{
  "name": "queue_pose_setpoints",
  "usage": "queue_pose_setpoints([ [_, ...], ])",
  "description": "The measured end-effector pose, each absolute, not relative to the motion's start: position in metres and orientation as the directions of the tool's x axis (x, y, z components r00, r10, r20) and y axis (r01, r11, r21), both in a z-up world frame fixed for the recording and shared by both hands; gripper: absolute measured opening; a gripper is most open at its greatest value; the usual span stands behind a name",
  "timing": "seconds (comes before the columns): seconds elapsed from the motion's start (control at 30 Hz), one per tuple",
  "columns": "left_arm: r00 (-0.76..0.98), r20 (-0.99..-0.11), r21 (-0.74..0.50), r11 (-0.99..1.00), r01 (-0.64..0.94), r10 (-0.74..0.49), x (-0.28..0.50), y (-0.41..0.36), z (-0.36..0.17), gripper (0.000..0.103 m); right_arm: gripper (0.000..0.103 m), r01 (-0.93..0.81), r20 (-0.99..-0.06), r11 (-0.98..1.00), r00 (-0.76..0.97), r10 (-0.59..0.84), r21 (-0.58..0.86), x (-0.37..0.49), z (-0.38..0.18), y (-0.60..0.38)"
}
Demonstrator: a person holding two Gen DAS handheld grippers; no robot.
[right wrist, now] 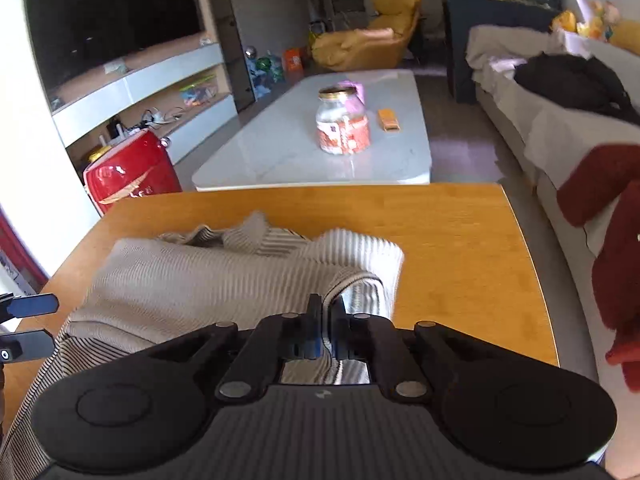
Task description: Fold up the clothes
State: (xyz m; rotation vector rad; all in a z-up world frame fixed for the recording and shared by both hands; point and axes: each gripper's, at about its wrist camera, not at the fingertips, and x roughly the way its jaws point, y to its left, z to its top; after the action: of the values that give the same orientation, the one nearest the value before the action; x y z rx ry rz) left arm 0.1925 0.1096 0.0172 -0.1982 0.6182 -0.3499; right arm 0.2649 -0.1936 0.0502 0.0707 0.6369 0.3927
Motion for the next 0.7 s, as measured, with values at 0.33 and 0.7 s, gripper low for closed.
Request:
queue_pose_setpoints([
  [0.33, 0.761, -0.505, -0.268, 0.912, 0.311, -0.408, 0.202, 0.086, 0.035, 0.103, 0.004, -0.325, -0.527, 0.929, 0.766, 0.368, 0.176, 0.278, 0.071, -0.209],
  [0.7, 0.725, -0.562, -0.264, 0.917, 0.299, -0.398, 0.221, 0.089, 0.029, 0.103, 0.039, -0.262, -0.539, 0.956, 0.791, 0.290, 0.130, 0.250, 0.043, -0.225],
])
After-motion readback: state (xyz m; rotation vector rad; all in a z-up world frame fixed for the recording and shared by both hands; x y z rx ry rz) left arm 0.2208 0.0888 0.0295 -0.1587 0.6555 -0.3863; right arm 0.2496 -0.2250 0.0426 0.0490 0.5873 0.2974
